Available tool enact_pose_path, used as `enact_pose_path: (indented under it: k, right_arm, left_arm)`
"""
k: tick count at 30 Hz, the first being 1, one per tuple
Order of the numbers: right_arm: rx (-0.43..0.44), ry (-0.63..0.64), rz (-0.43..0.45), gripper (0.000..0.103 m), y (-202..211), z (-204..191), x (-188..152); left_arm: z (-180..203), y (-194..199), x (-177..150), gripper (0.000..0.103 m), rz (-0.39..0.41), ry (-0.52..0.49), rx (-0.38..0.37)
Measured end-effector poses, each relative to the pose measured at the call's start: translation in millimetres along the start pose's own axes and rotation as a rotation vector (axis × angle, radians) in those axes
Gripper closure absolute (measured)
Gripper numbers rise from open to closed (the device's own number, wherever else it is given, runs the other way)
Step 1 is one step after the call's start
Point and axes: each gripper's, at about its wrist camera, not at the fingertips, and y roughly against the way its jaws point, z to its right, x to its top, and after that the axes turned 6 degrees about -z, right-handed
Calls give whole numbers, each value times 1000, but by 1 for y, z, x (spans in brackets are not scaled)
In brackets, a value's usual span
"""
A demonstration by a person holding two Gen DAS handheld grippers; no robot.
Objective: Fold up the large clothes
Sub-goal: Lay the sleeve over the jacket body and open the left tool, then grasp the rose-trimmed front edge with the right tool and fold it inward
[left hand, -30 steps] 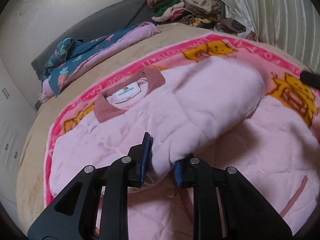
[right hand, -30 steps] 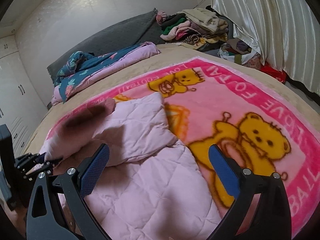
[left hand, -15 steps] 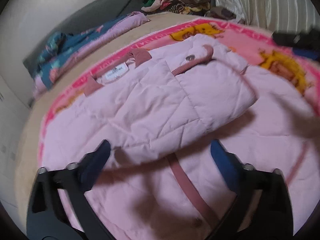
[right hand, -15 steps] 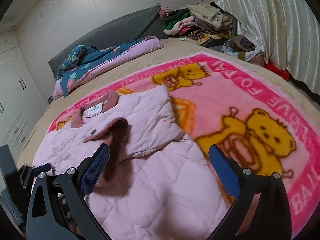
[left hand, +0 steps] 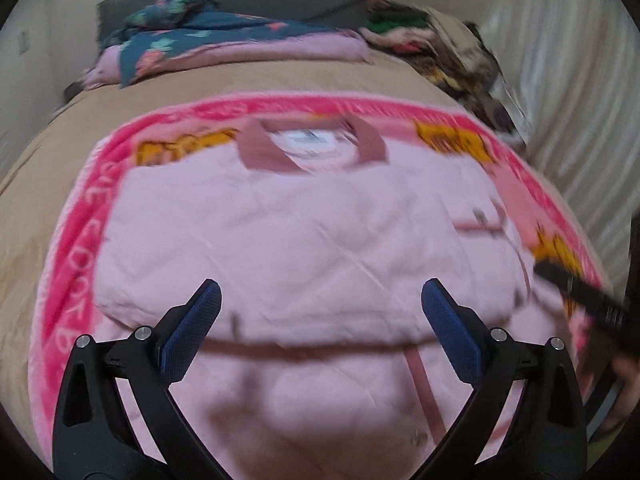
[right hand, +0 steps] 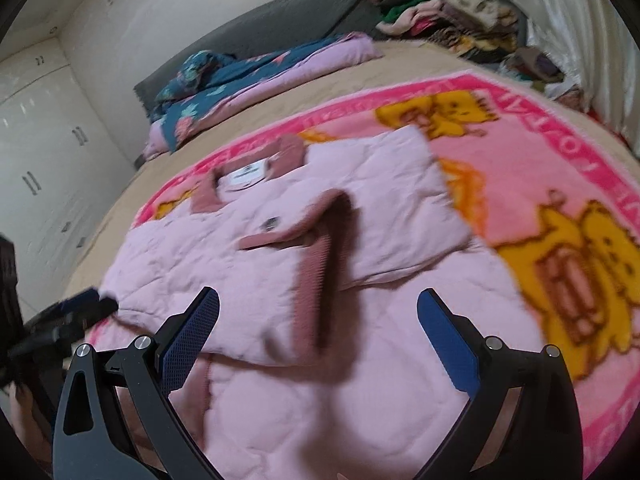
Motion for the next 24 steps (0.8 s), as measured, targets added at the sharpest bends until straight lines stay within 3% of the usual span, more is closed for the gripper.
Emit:
enact_pose_path:
  k: [2,7,12,19,24]
  right_arm:
    - [-1,2,-19,4,-9,-6,2]
    - [11,-35,-90,4,-38,-9,0]
    - [67,-76,-118,6,-55,-4,-5]
    - [86,-37,-37,69,-49,-8,-5]
    - [71,107,76,79,-22,-32,9]
  left_arm:
    - [-12,4,13,9,28,75,40]
    - [-38,-4,35,9,29,225,-6]
    - [-46,-17,34,9,25,221,29]
    - [-58,-24,36,9,40,197,24]
    - [-69,-20,36,9,63,228,-42]
